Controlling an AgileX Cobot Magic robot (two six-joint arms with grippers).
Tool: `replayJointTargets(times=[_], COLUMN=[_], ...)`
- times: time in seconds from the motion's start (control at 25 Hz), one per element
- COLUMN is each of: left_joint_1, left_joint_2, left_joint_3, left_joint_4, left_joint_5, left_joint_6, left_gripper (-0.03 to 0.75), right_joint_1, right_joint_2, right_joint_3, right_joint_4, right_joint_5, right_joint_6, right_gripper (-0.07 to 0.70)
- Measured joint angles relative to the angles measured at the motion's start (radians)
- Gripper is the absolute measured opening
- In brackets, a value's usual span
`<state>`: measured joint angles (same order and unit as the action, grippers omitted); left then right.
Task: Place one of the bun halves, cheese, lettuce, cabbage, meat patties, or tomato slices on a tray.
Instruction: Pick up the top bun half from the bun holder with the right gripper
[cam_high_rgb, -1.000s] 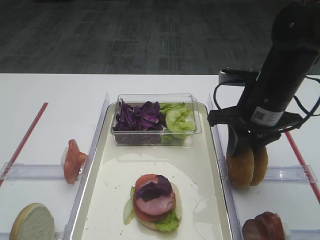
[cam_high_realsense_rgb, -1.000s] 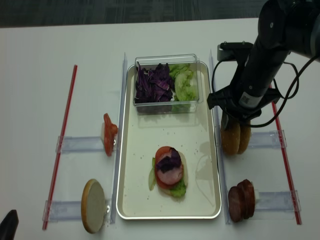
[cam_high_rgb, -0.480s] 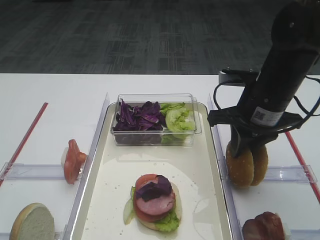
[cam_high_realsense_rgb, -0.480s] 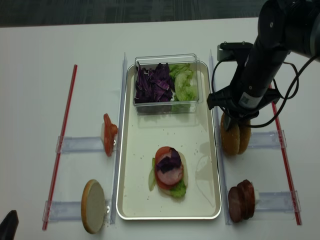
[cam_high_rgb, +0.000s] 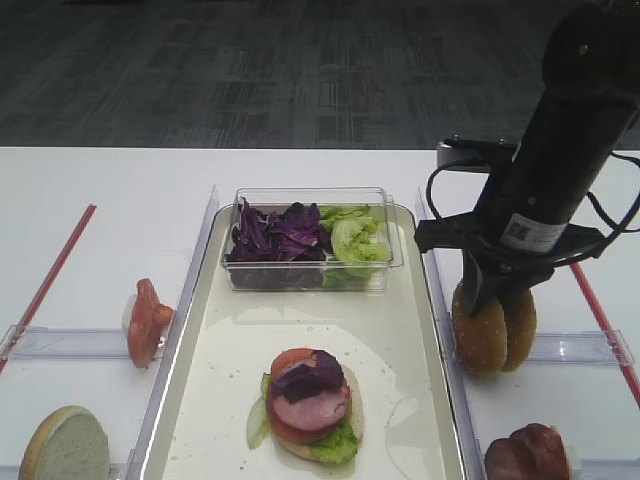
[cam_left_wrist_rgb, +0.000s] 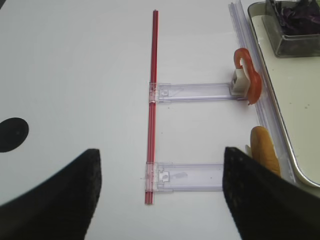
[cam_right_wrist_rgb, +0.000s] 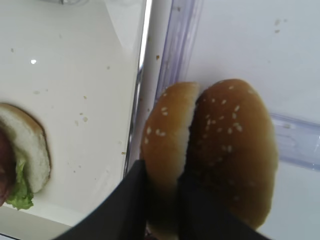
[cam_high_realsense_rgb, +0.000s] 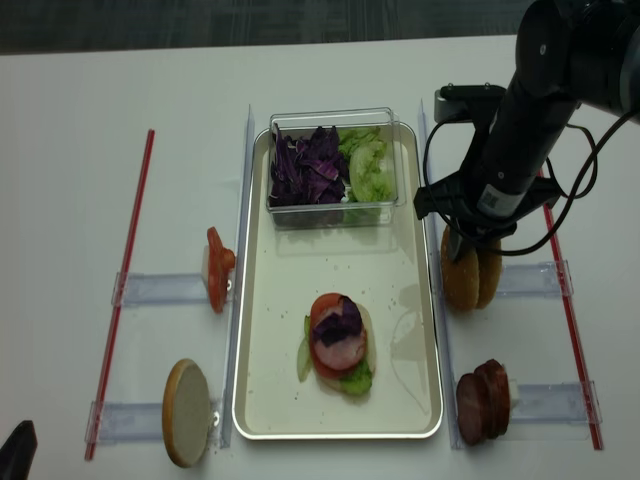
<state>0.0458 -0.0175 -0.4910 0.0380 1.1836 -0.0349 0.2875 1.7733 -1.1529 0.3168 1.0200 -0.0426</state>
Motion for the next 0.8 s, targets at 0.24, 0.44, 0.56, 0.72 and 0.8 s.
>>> replayJointTargets(times=[0.24,0.44,0.56,0.72,0.8], left_joint_1=[0.0,0.0,0.0,0.0,0.0], left_joint_2=[0.0,0.0,0.0,0.0,0.0], left_joint_3=[0.0,0.0,0.0,0.0,0.0], left_joint_4=[0.0,0.0,0.0,0.0,0.0], left_joint_5=[0.0,0.0,0.0,0.0,0.0], left_joint_6=[0.0,0.0,0.0,0.0,0.0], left_gripper=[0.472,0.472,0.472,0.472,0.472], right_joint_1=[0.0,0.0,0.0,0.0,0.0], right_joint_2=[0.0,0.0,0.0,-0.012,-0.026], right_joint_3=[0.0,0.0,0.0,0.0,0.0], right_joint_4=[0.002,0.002,0.002,0.002,0.002], right_joint_5=[0.002,0.002,0.002,0.002,0.002], right_joint_6=[0.0,0.0,0.0,0.0,0.0], right_gripper=[0.164,0.162,0.162,0.162,0.162])
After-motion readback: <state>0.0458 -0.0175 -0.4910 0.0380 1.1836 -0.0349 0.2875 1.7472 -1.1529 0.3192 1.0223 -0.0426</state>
